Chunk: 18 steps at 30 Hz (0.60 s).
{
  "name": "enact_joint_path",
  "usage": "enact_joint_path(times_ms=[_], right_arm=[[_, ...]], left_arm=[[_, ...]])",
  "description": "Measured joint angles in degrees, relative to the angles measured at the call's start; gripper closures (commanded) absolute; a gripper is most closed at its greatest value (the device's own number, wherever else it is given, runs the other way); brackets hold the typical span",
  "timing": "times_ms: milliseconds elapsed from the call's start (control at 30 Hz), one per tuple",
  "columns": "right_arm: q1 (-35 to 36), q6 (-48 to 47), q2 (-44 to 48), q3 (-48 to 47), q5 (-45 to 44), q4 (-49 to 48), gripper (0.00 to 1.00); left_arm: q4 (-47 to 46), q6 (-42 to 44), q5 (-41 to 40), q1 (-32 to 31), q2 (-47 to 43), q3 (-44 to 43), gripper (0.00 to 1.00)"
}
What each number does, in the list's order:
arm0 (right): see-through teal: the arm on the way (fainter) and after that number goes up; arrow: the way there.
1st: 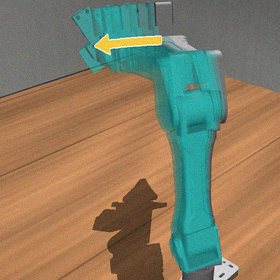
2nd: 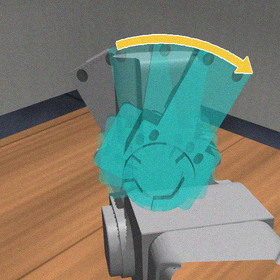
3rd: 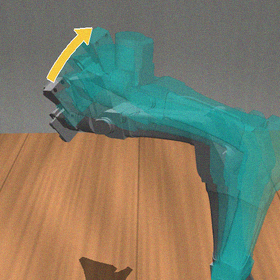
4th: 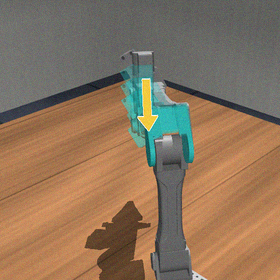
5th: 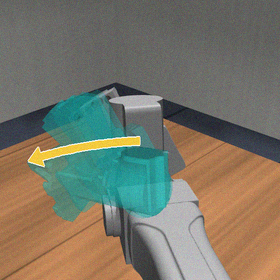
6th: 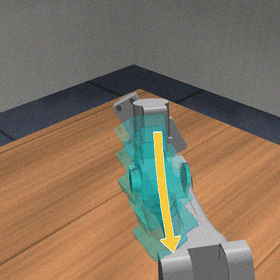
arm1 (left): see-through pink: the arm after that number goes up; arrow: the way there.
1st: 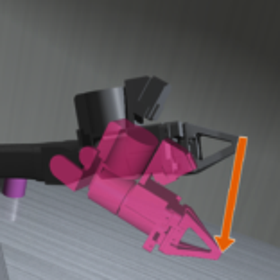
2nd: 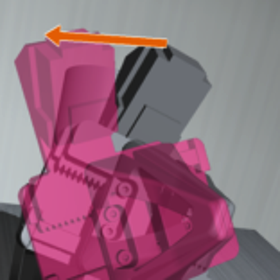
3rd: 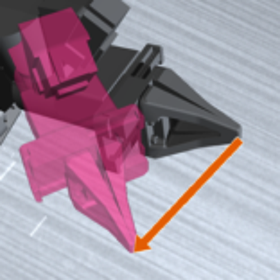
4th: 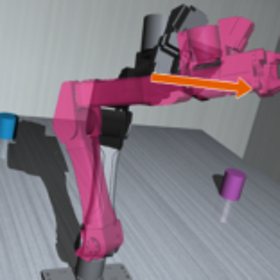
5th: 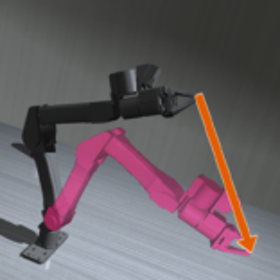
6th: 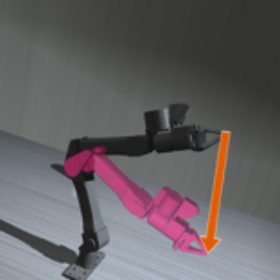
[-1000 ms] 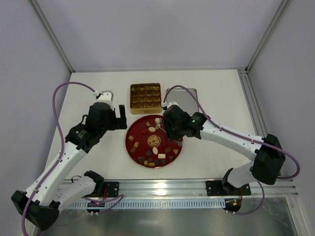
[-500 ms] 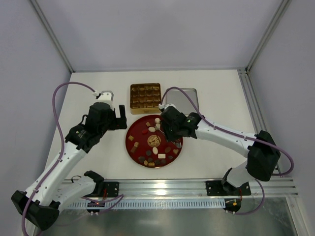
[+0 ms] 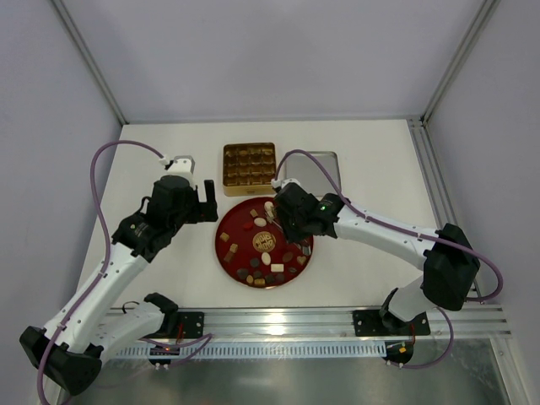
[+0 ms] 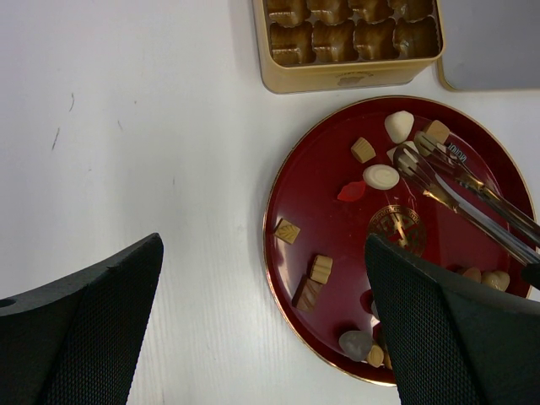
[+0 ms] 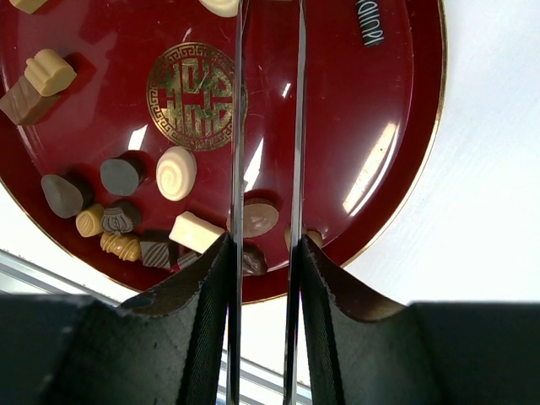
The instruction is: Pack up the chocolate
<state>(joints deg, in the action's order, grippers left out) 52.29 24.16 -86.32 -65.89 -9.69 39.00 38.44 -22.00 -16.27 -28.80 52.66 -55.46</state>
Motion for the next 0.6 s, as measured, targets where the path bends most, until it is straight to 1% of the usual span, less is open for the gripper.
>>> enact_joint_path(times_ms=[200, 600], right_arm=[[0.0, 0.0, 0.04, -0.22, -0.04, 0.11, 0.68], [0.0, -0.11, 0.85, -1.18, -0.76, 2.62, 0.69]], left_arm=[[0.0, 0.0, 0.0, 0.0, 0.0, 0.0, 0.0], [0.0, 0.0, 0.0, 0.0, 0.0, 0.0, 0.0]])
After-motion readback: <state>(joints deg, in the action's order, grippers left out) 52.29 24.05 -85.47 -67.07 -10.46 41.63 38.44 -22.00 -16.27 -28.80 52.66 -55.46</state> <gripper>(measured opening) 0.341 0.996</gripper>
